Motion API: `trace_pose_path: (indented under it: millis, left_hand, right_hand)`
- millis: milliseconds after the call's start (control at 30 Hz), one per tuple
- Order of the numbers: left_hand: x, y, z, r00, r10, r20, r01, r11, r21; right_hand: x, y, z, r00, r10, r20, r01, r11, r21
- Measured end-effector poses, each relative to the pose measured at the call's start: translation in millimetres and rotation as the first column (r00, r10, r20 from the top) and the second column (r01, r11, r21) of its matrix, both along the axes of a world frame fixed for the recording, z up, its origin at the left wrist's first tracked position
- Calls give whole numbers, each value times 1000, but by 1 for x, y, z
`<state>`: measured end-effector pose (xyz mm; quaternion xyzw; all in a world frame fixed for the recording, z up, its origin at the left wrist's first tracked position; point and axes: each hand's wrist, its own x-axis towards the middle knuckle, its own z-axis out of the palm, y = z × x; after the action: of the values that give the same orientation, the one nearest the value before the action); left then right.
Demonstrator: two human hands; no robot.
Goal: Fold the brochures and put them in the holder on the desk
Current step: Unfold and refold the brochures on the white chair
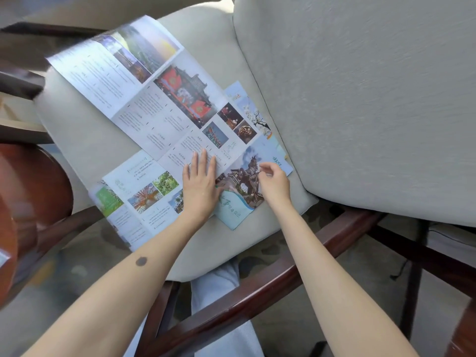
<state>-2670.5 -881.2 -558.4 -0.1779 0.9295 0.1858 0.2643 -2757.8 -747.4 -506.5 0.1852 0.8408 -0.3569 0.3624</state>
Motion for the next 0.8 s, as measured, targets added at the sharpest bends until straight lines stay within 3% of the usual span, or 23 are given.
trace_pose_path:
  millis: [333, 467, 633, 800]
  left_hand:
    - [8, -9, 0, 998, 6, -55, -5, 1000, 15]
    - [14, -5, -6, 998, -51, 49, 53, 998, -40]
    - [23, 1, -12, 996, -64, 66, 69, 995, -66]
    - [27, -6, 0, 997, -11, -83, 13, 1000, 16]
  right_hand:
    - [-11, -14, 6, 996, 74, -58, -73, 997, 28]
    - [-17, -15, -1, 981, 167, -101, -159, 984, 82]
    - [-21, -18, -12, 919, 363, -156, -333, 924, 189]
    - [-21, -26, -12, 915, 366, -168, -334, 923, 189]
